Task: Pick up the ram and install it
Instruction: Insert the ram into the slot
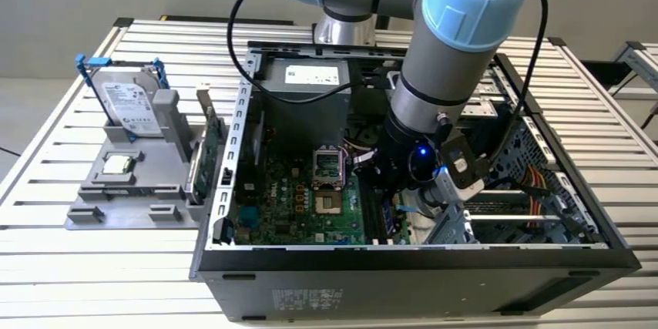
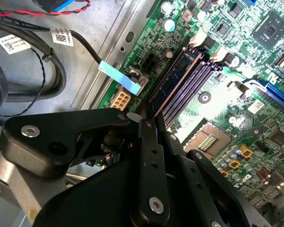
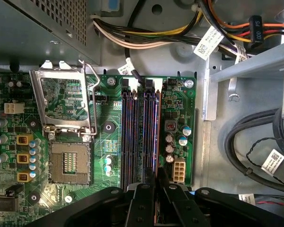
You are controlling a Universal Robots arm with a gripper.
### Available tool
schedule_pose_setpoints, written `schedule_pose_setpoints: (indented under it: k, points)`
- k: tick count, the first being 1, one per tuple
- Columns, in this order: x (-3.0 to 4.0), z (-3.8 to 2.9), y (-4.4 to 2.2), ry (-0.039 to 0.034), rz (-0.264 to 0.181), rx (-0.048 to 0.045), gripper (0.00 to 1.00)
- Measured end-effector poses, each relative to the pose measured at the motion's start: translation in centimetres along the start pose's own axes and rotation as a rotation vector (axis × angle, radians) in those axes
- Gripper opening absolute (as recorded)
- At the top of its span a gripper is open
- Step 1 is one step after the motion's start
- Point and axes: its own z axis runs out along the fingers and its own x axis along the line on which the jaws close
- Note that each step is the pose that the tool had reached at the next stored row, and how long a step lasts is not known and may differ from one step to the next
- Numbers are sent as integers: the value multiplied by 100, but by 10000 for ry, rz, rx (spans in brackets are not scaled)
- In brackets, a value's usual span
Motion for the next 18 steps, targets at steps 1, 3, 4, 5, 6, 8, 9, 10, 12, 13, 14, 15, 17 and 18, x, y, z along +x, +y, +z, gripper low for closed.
schedule_pose_setpoints:
  k: [1,3,4,5,6,8,9,10,12,13,14,15,17,18]
  points:
    - [0,0,0,0,0,0,0]
    - [0,1,0,0,0,-1,0]
    - [0,2,0,0,0,-2,0]
    - [0,2,0,0,0,-1,0]
    - [0,2,0,0,0,-2,0]
    - [0,3,0,0,0,-3,0]
    - [0,4,0,0,0,-3,0]
    - [0,5,0,0,0,-4,0]
    - [0,5,0,0,0,-4,0]
    - [0,5,0,0,0,-4,0]
    - [0,6,0,0,0,-4,0]
    - [0,7,0,0,0,-5,0]
    - [0,8,0,0,0,-6,0]
    - [0,8,0,0,0,-6,0]
